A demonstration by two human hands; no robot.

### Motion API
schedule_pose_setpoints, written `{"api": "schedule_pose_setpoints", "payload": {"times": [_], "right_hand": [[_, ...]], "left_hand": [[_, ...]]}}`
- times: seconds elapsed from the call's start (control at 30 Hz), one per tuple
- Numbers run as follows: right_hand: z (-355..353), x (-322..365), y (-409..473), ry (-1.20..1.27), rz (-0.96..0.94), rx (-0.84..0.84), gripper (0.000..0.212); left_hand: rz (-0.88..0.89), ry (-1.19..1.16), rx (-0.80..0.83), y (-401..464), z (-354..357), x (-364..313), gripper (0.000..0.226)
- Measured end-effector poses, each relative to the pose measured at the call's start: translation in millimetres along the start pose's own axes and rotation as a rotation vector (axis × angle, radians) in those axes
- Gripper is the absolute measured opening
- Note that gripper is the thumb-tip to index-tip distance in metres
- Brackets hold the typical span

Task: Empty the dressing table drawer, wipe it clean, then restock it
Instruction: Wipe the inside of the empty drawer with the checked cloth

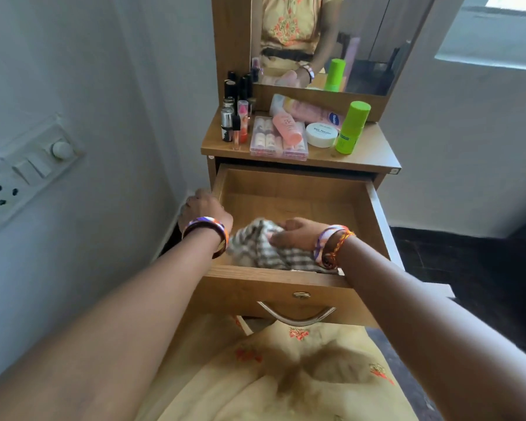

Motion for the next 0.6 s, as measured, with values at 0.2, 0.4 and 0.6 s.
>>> {"api": "schedule_pose_setpoints", "payload": {"times": [0.2,0.4,0.6], "right_hand": [[-25,-34,15,0.441,0.173,-0.155,0.104],[-23,-43,23,0.257,0.226,-0.282,0.091],[-29,-41,25,0.320,0.164,-0.353,0.063]], "left_hand": [[-0.048,-0.005,0.133,3,18,6,0.039],[-0.036,0.000,0.129,2,17,6,0.036],[-0.025,0.013,0.135,1,19,6,0.033]]}}
Point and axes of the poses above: each hand's wrist, its own y-axis towards the middle knuckle, its own z-axis out of the palm, x = y × z, the point moved 7 cm from there along y, towards the middle knuckle, and after that the axes turned 2 degrees about -y, right-handed, at the moved point
